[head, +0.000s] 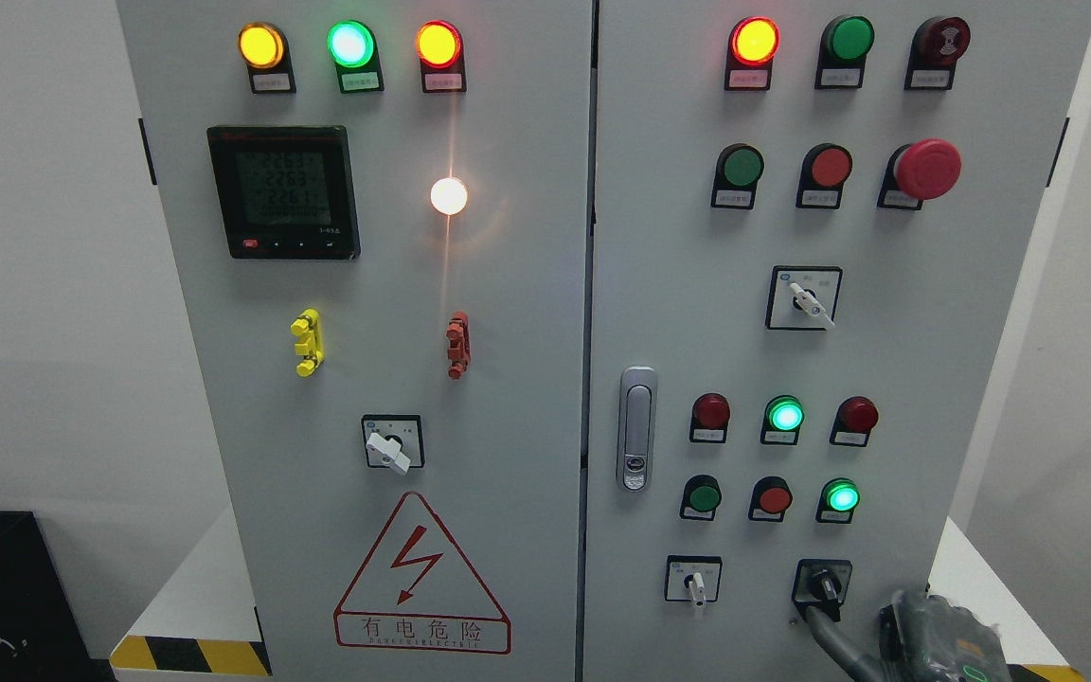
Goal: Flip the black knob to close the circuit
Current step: 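Twist the black knob with the right hand fingers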
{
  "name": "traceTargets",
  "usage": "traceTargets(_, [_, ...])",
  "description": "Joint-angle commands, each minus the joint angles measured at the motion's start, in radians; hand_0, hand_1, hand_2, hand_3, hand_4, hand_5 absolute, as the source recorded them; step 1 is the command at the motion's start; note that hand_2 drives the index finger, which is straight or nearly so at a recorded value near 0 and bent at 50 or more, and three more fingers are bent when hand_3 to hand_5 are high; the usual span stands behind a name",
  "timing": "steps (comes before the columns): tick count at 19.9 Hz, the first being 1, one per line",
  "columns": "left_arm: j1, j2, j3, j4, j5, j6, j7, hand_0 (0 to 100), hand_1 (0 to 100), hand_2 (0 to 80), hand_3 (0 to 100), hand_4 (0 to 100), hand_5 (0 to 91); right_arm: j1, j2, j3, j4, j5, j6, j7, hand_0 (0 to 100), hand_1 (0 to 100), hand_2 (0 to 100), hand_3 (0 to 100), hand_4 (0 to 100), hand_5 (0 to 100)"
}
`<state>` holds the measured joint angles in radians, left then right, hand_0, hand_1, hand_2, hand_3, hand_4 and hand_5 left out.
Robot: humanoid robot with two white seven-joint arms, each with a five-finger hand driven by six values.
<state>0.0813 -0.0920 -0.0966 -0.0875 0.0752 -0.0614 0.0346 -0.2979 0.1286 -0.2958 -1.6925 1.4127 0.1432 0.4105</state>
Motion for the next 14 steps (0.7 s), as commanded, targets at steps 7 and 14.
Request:
traceTargets(7, [0.000,0.000,0.000,0.000,0.000,0.000,0.001,12,56,0.0,0,0,0.0,-0.020,-0.004,-0.039,0.010,-0.009,-0.001,-0.003,0,0,87,100,93,96])
traceTargets(14, [0.000,0.000,0.000,0.000,0.000,0.000,0.001,12,56,0.0,0,0,0.0,-0.020,-0.004,-0.043,0.001,-0.014,-0.002,-0.003,0,0,87,100,92,95])
